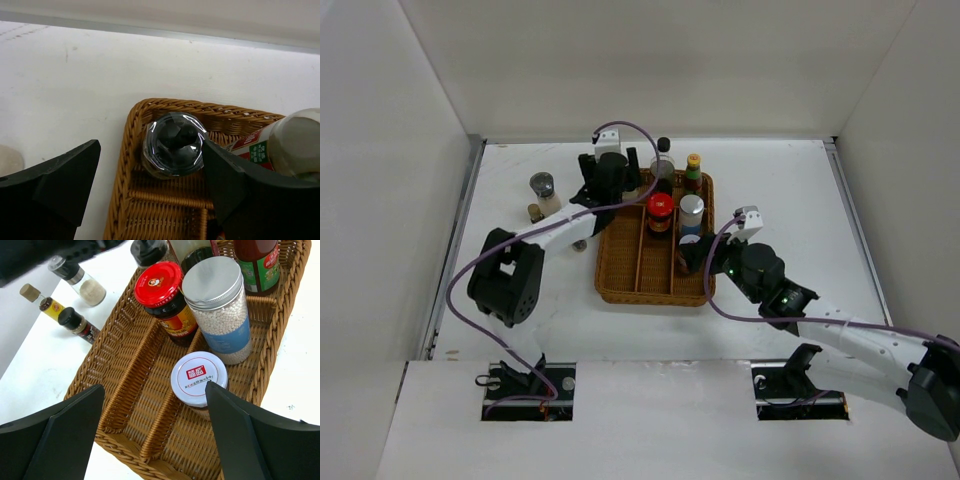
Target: Organize the condiment bottles
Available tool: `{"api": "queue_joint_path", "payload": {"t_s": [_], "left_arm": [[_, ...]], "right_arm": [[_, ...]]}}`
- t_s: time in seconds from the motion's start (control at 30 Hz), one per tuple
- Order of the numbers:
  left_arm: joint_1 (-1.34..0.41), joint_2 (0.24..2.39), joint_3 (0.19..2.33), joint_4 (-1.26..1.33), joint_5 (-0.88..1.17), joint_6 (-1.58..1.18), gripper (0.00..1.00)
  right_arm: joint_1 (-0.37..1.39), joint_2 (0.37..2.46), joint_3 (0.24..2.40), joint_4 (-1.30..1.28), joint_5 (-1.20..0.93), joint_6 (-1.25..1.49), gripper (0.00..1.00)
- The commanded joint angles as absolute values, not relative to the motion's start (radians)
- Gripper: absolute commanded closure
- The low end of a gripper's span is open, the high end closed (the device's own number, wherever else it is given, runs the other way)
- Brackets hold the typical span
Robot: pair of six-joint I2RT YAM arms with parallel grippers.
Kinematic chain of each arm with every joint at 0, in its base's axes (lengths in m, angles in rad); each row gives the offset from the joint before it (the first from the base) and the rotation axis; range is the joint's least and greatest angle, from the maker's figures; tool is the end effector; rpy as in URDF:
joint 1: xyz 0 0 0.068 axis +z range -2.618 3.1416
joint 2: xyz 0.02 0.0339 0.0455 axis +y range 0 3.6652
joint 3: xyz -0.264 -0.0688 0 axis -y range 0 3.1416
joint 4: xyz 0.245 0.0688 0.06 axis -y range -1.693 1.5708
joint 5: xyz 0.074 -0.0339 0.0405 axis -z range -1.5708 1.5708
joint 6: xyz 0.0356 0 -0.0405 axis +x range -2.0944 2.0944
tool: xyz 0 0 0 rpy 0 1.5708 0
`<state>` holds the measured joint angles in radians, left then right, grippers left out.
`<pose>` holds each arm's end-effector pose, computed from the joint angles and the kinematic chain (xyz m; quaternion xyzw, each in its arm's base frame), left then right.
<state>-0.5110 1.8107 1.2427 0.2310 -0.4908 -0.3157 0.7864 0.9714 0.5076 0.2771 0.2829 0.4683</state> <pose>0.3754 -0.1913 0.2539 -0.0627 0.8012 -0.0439 0.5935 0.1648 0.1511 0.2555 -0.0319 0.7669 0.2830 0.5752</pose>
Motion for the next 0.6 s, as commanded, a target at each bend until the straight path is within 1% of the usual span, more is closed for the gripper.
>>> {"api": "queue_joint_path", "payload": {"t_s": [0.0,0.1,0.17,0.2,0.23,0.27,0.4,0.43,0.5,0.57], "left_arm": [[-0.507,1.634,1.210,0.267,-0.564,-0.327,0.18],[-0.493,1.557,1.207,0.165,-0.613,-0.337,0.18],[-0.467,1.517,1.210,0.066,-0.635,-0.371,0.18],[-0.452,1.503,1.213,0.016,-0.641,-0.389,0.17],[-0.432,1.493,1.219,-0.038,-0.646,-0.408,0.17],[-0.411,1.486,1.227,-0.088,-0.650,-0.423,0.17],[-0.326,1.502,1.255,-0.228,-0.643,-0.445,0.14],[-0.312,1.514,1.264,-0.250,-0.644,-0.439,0.13],[-0.288,1.546,1.284,-0.287,-0.657,-0.430,0.12],[-0.262,1.571,1.301,-0.307,-0.649,-0.420,0.10]], "right_arm": [[0.783,0.939,0.503,0.333,0.282,0.472,0.11],[0.783,0.933,0.500,0.333,0.281,0.476,0.13],[0.786,0.928,0.499,0.336,0.281,0.474,0.20],[0.788,0.928,0.499,0.337,0.281,0.474,0.27],[0.788,0.933,0.500,0.334,0.281,0.474,0.38],[0.789,0.937,0.502,0.330,0.281,0.474,0.46],[0.804,0.943,0.508,0.327,0.287,0.476,0.64],[0.806,0.942,0.506,0.330,0.291,0.476,0.66],[0.806,0.936,0.502,0.336,0.298,0.477,0.67],[0.806,0.933,0.500,0.336,0.295,0.477,0.63]]}}
